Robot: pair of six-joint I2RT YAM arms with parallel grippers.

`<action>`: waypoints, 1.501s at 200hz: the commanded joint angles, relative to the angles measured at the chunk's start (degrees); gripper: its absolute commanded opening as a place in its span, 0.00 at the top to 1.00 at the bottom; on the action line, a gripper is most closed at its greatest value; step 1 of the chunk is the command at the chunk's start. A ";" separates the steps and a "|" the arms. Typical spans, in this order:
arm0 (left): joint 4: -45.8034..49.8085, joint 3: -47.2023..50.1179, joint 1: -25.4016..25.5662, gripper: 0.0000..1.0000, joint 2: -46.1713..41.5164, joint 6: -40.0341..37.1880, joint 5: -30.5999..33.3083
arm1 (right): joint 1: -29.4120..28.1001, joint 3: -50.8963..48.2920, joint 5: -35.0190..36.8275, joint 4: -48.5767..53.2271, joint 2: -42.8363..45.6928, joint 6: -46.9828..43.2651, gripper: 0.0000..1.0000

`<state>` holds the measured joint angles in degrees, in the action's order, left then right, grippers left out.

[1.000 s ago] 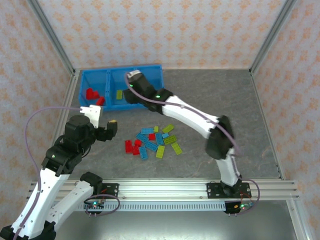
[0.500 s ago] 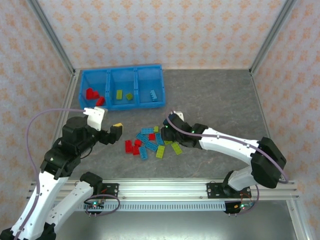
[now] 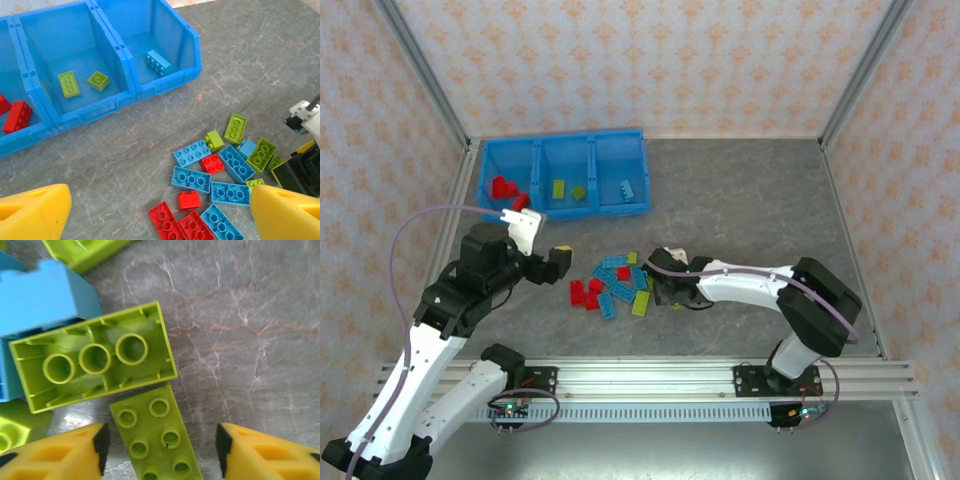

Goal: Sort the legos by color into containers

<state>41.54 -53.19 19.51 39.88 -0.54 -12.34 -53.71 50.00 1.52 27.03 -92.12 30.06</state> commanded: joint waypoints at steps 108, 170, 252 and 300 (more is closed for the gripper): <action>-0.38 -0.44 0.22 0.07 -1.50 -1.94 -4.55 | -0.16 -1.48 1.11 0.96 12.99 0.20 0.78; -0.02 -0.14 0.22 0.06 -3.97 0.27 7.32 | -0.25 10.01 -1.66 -21.35 13.87 -11.34 0.78; -0.61 0.67 0.08 0.06 -5.50 0.88 11.09 | 5.52 68.03 -0.61 -15.90 -37.21 -21.06 0.78; -0.65 0.68 0.09 0.06 -4.68 0.97 10.66 | 6.08 108.57 0.23 0.30 -61.90 -28.11 0.63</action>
<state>41.47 -53.08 19.51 34.70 -0.03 -3.29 -47.03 145.27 1.15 17.41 -148.46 6.96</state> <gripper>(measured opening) 0.943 0.317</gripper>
